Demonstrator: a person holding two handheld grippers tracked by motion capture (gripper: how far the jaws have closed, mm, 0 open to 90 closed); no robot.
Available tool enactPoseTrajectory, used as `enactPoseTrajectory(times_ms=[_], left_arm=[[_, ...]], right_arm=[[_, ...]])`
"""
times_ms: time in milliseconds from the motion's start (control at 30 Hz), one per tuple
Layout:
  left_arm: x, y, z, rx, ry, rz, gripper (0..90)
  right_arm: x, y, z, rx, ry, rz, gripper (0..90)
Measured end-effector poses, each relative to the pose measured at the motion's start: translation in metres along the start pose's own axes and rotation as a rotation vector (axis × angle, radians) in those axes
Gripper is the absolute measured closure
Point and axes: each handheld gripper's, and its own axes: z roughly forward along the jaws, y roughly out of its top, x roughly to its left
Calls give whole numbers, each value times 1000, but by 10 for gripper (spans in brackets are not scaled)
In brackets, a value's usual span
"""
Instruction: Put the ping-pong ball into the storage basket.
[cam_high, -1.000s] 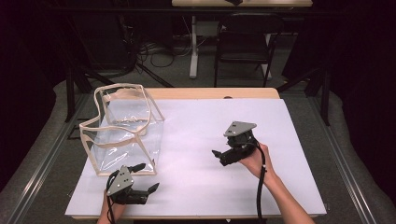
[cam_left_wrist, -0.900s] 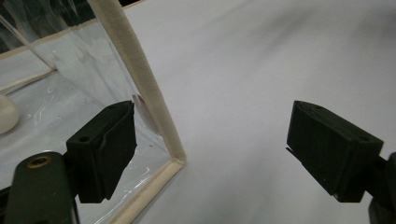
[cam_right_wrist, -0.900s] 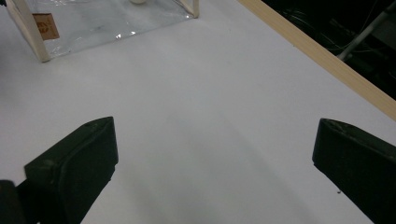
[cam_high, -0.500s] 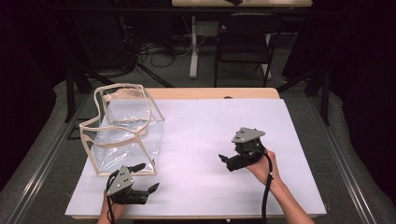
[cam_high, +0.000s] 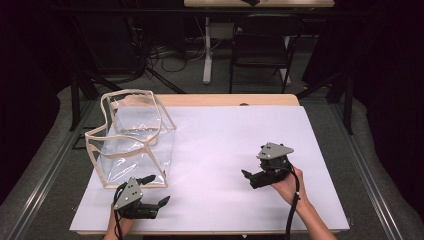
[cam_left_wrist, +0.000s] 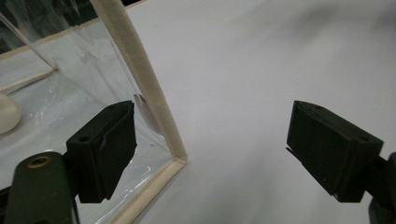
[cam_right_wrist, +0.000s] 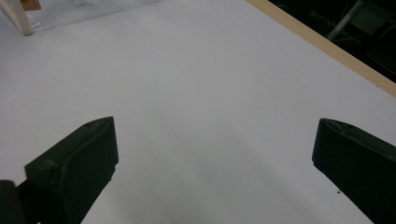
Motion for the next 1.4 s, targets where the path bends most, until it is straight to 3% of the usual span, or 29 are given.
enactPoseTrajectory(times_ms=[833, 1000, 1167, 1400], left_arm=[[0, 0, 0, -2, 2, -1, 160], [2, 0, 2, -1, 0, -3, 160], [1, 0, 2, 0, 0, -5, 160], [1, 0, 0, 4, 3, 0, 160]], right_arm=[[0, -41, -11, 5, -23, 47, 2], [-1, -46, -12, 11, -22, 47, 3], [1, -49, -14, 28, -41, 16, 3], [-1, -61, -21, 7, -56, 40, 3]])
